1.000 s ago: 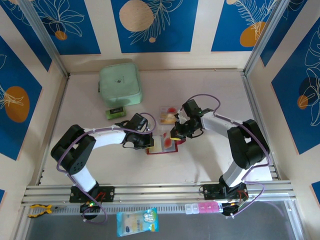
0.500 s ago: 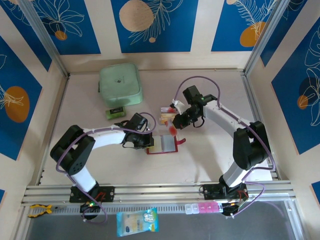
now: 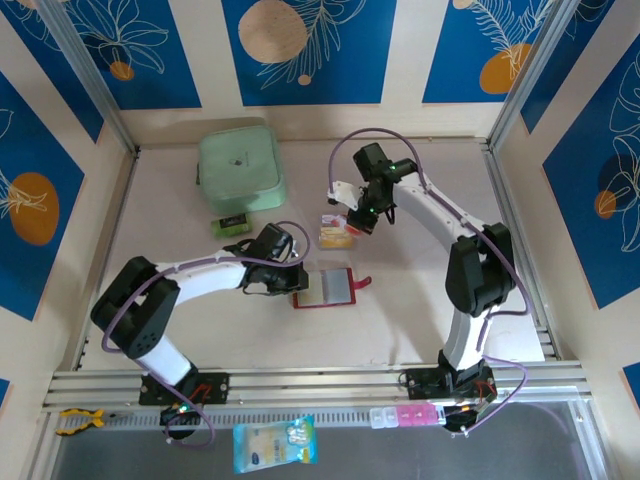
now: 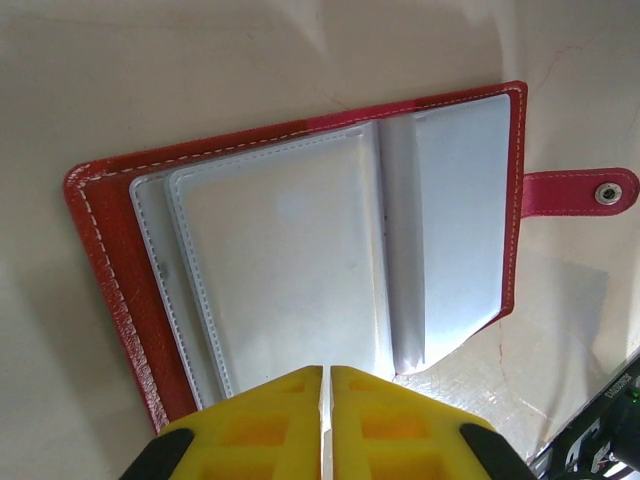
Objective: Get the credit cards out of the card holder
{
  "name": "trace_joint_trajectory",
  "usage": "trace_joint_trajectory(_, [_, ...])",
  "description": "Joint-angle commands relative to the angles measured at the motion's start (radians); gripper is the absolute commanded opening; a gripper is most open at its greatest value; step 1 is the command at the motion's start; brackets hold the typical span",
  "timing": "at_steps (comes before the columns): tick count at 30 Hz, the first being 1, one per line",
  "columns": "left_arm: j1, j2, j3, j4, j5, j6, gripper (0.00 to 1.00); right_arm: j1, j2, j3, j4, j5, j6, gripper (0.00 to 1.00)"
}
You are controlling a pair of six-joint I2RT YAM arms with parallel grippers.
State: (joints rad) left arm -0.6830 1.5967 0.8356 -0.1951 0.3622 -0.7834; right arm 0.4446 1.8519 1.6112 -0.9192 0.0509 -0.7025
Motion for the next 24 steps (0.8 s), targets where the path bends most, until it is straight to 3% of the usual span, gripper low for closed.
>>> trace_joint_trajectory(1, [0.009, -0.029, -0.013, -0.029, -0.016, 0.007, 0.11, 0.003, 0.051, 0.088, -0.07, -0.011, -0.104, 0.0])
trace_joint_trajectory(10, [0.015, -0.029, -0.01, -0.042, -0.022, 0.006, 0.12, -0.004, 0.161, 0.25, -0.098, -0.019, -0.156, 0.0])
trace_joint_trajectory(21, [0.033, -0.008, 0.011, -0.063, -0.013, 0.021, 0.11, -0.021, 0.231, 0.296, -0.103, -0.008, -0.203, 0.0])
trace_joint_trajectory(24, [0.038, -0.006, 0.015, -0.069, -0.011, 0.025, 0.11, -0.028, 0.233, 0.291, -0.101, -0.006, -0.203, 0.05])
